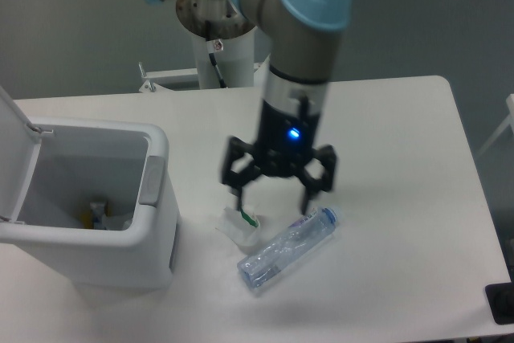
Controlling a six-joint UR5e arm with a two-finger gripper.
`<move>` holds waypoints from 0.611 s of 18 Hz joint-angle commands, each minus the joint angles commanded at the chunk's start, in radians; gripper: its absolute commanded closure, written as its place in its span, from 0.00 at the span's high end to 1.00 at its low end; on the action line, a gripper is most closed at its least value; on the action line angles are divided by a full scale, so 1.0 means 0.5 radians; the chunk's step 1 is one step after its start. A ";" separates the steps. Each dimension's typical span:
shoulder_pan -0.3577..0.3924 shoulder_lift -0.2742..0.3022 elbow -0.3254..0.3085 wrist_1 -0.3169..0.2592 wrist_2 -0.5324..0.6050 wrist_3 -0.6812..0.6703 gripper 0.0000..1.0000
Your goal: Open the trash can
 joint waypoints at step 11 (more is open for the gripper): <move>0.098 -0.098 -0.003 -0.006 0.154 0.491 1.00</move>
